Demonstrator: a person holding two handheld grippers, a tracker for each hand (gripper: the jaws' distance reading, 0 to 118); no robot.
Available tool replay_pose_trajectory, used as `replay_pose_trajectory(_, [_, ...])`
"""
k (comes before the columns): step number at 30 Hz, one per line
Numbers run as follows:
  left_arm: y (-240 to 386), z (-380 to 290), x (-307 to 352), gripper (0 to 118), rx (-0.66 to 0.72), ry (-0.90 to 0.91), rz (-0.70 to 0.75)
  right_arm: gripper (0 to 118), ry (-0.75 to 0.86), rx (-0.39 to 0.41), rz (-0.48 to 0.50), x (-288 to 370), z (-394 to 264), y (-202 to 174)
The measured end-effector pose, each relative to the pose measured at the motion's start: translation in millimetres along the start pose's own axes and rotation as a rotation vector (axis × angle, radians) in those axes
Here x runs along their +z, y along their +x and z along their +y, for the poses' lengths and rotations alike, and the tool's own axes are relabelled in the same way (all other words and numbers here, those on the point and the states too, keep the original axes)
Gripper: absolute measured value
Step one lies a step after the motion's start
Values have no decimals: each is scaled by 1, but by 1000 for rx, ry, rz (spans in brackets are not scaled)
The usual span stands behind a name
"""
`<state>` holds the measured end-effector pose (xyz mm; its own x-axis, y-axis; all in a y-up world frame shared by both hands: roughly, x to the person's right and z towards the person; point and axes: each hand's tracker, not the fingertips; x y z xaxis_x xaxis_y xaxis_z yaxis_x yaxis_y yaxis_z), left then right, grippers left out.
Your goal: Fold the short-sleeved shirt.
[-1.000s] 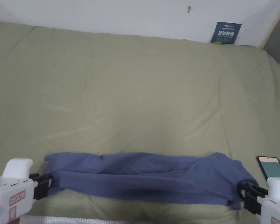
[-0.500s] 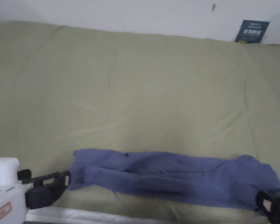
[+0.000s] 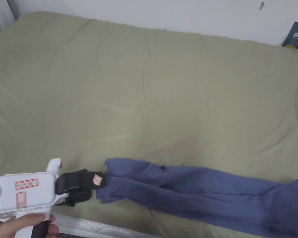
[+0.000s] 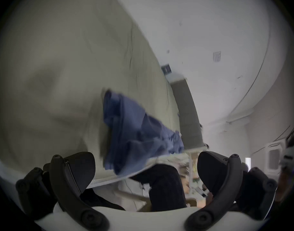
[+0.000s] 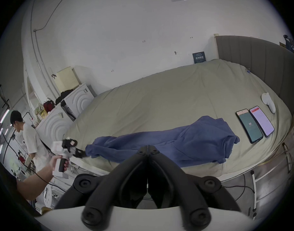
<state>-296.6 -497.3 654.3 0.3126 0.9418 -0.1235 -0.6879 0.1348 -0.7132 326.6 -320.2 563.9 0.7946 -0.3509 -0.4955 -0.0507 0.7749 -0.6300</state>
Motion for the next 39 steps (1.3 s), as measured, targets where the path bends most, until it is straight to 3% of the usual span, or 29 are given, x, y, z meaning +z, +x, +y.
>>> replay_pose_trajectory(2, [-28,10,-16,118,11,-22,64,0,2,-3,-6,-3,3,-4])
replay_pose_trajectory(6, [-27,23,-35,118,13,-96,-202,0,-2,-6,-18,-10,11,-16])
replay_pose_trajectory(12, [-36,39,-69,115,38,-100,-241,0,-12,-16,-3,-33,21,-39])
replay_pose_trajectory(13, [-33,42,-72,99,25,-97,-203,0,-15,-15,-1,-37,21,-43])
replay_pose_trajectory(14, [-33,45,-77,60,32,-108,-71,0,-20,-15,2,-40,21,-48])
replay_pose_trajectory(15, [-38,48,-90,5,94,-125,85,0,-26,-15,7,-44,22,-52])
replay_pose_trajectory(16, [-41,46,-90,5,148,-131,124,0,-27,-15,9,-44,24,-53])
replay_pose_trajectory(17, [-28,46,-87,5,55,-146,21,0,-26,-8,13,-45,25,-57])
replay_pose_trajectory(19, [-5,47,-88,5,-71,-134,179,0,-26,12,14,-47,27,-64])
replay_pose_trajectory(26, [47,41,-55,5,-196,59,442,0,-6,38,36,-42,33,-77])
replay_pose_trajectory(33, [83,38,-26,5,-334,163,841,0,39,63,76,-24,33,-81])
replay_pose_trajectory(36, [114,25,-45,5,-423,145,878,0,55,86,73,-15,31,-80])
replay_pose_trajectory(39, [160,-4,-85,5,-567,135,874,0,82,147,-31,-5,27,-82])
